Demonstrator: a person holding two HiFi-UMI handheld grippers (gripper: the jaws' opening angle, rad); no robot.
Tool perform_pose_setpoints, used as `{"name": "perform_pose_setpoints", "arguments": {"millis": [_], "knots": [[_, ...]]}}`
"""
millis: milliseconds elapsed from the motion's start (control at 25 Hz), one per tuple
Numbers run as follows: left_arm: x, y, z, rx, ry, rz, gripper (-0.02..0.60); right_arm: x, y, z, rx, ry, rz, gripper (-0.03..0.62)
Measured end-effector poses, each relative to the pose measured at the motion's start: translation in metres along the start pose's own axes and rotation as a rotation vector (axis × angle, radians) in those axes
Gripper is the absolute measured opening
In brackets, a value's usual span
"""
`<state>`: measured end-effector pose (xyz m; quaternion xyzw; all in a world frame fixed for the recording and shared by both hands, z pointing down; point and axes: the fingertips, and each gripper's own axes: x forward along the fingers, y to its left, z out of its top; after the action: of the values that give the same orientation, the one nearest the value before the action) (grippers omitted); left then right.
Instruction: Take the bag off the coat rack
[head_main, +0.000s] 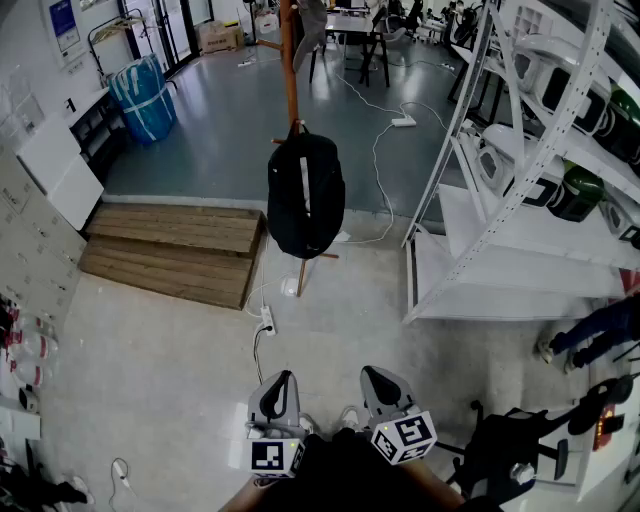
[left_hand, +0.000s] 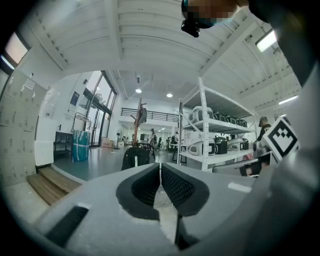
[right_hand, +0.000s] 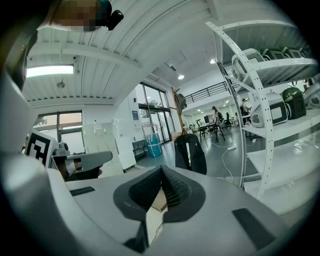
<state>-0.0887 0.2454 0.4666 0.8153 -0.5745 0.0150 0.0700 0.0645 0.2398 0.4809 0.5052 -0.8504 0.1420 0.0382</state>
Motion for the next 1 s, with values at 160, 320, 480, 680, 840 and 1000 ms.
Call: {"name": "perform_pose_setpoints", "arguments": {"millis": [160,320,480,680,840,1000], "knots": [[0.005,-0.003,0.007,0.029,-0.04,-0.014,0.025,0.0,-0.001,-0.001,-0.002,0.005,0.004,0.012],[0.006,-0.004,0.006,0.033,-0.033,-0.009,0.025,0.0,-0.003,0.0,-0.003,0.007,0.011,0.012],[0.007,-0.006,0.003,0.011,-0.017,0.002,0.025,-0.001,-0.005,-0.002,-0.003,0.011,0.019,0.012],[0.009,-0.011,0.004,0.019,-0.032,0.003,0.025,-0.003,-0.011,0.0,0.017,-0.001,0.023,0.012],[0.012,-0.019,0.004,0.002,-0.03,0.008,0.025,-0.006,-0.019,-0.001,0.011,0.004,0.029,0.014],[0.017,-0.029,0.009,0.006,-0.039,0.024,0.025,-0.01,-0.032,0.001,0.009,0.006,0.036,0.014]]}}
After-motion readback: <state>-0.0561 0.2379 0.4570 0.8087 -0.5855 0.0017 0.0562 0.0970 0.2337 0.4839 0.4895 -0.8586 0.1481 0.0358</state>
